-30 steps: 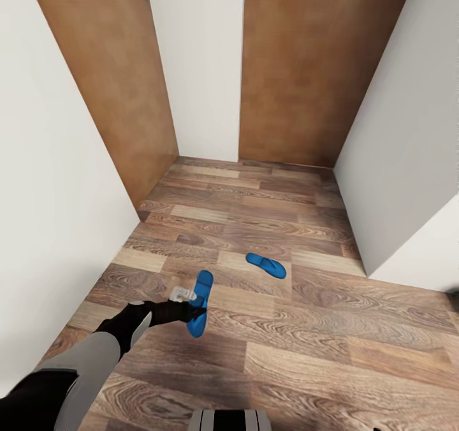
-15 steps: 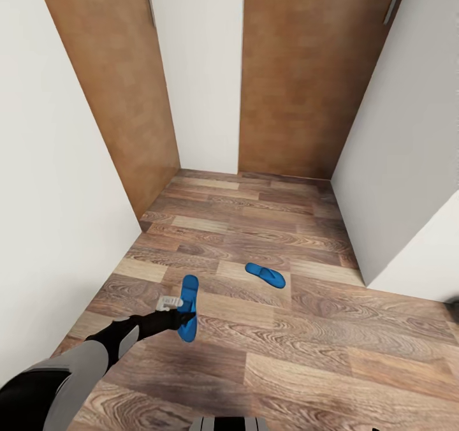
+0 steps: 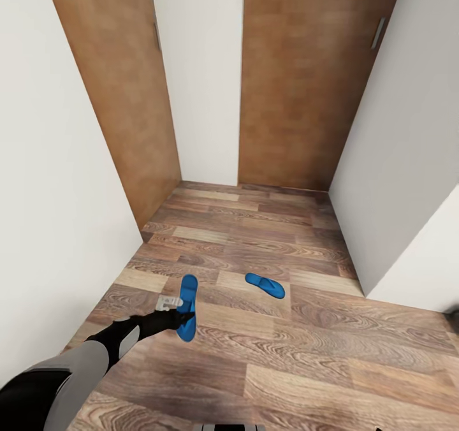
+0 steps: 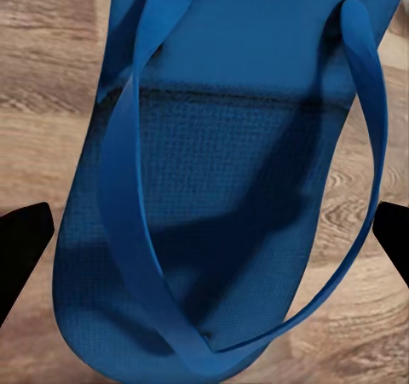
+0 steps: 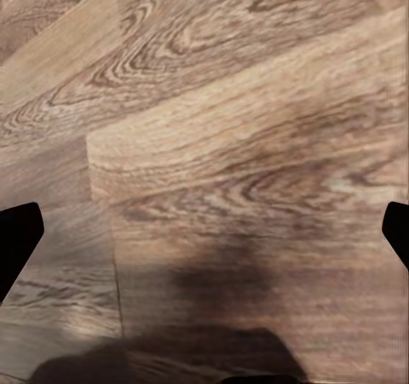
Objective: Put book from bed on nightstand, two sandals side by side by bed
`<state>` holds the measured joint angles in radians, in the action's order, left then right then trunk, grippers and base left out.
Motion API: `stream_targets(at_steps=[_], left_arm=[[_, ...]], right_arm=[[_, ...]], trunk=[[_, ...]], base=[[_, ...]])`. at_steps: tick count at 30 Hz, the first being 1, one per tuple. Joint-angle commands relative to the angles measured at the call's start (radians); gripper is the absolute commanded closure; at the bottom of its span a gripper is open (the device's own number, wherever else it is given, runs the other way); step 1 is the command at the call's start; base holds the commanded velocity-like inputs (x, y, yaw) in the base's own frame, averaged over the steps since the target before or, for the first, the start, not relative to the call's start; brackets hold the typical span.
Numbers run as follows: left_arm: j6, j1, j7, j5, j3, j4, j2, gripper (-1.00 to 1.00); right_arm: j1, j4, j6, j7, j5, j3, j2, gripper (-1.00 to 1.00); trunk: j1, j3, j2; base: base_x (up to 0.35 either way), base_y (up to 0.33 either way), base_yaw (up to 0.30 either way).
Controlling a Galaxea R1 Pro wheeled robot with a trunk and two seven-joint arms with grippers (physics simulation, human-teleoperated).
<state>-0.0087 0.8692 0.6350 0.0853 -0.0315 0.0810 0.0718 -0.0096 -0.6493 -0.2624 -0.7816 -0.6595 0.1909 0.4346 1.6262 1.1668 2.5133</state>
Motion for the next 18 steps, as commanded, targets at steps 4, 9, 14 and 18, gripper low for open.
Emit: stream_targets(at_steps=[4, 9, 14, 18], left_arm=[[-0.002, 0.001, -0.005, 0.010, -0.006, -0.028, 0.001, 1.00], [-0.006, -0.015, -0.065, 0.010, -0.007, -0.062, 0.008, 1.00], [-0.036, -0.069, -0.078, 0.010, -0.006, -0.065, 0.013, 1.00], [-0.065, -0.094, -0.081, 0.011, -0.006, -0.066, 0.031, 1.00]], right_arm=[[-0.001, 0.002, 0.000, -0.002, -0.009, 0.002, 0.001, -1.00], [0.000, 0.002, 0.006, -0.002, -0.009, 0.005, 0.003, -1.00], [0.000, 0.002, 0.008, -0.002, -0.009, 0.007, 0.004, -1.00], [0.000, 0.002, 0.008, -0.002, -0.009, 0.008, 0.004, -1.00]], trunk=[[-0.002, -0.015, -0.001], [-0.004, -0.034, -0.002], [-0.006, -0.053, -0.003], [-0.008, -0.069, -0.004]], base=[[0.000, 0.000, 0.000], [0.000, 0.000, 0.000], [0.000, 0.000, 0.000], [0.000, 0.000, 0.000]])
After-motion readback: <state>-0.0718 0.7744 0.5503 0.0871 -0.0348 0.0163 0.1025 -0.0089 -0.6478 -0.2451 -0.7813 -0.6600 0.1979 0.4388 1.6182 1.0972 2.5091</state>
